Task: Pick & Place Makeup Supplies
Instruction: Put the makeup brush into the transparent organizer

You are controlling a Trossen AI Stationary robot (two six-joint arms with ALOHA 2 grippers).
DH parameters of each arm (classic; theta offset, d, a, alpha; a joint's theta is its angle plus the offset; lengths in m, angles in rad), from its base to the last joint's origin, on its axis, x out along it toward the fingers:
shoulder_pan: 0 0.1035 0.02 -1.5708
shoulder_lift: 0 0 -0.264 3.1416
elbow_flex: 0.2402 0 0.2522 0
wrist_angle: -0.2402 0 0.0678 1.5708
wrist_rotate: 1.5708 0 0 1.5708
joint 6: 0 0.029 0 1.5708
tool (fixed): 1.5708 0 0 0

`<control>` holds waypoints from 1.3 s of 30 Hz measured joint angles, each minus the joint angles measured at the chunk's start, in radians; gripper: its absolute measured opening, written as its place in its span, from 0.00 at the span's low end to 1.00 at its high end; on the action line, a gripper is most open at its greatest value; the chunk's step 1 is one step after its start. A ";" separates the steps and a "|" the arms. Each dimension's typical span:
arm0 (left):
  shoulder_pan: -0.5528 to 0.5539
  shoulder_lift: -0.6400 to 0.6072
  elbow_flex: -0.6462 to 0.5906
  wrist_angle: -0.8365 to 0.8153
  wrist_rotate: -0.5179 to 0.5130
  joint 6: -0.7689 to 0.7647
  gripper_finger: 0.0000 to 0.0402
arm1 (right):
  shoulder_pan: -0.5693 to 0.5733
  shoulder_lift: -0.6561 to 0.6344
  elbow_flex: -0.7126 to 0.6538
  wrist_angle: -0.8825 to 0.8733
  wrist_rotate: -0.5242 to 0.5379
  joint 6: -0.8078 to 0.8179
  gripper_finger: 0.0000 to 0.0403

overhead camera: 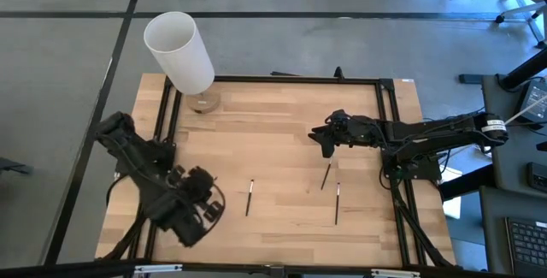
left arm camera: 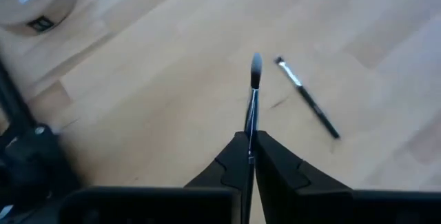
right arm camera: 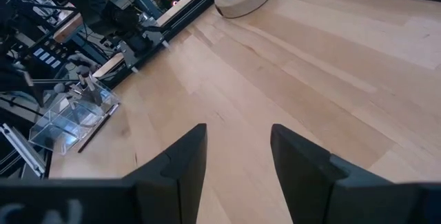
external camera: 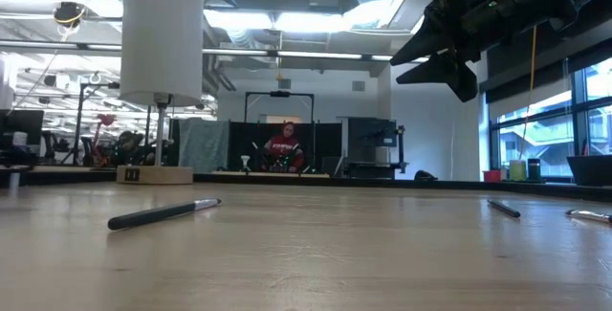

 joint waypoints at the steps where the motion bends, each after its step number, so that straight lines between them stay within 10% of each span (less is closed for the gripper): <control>1: -0.019 -0.006 0.000 0.000 -0.002 0.008 0.04 | 0.000 0.000 0.000 0.000 0.000 0.000 0.40; 22: -0.389 -0.014 -0.184 -0.022 0.012 -0.292 0.04 | 0.000 0.000 0.000 0.000 0.000 -0.002 0.40; 39: -0.421 0.114 -0.184 0.021 0.073 -0.250 0.08 | 0.000 0.000 0.000 0.000 0.000 -0.002 0.40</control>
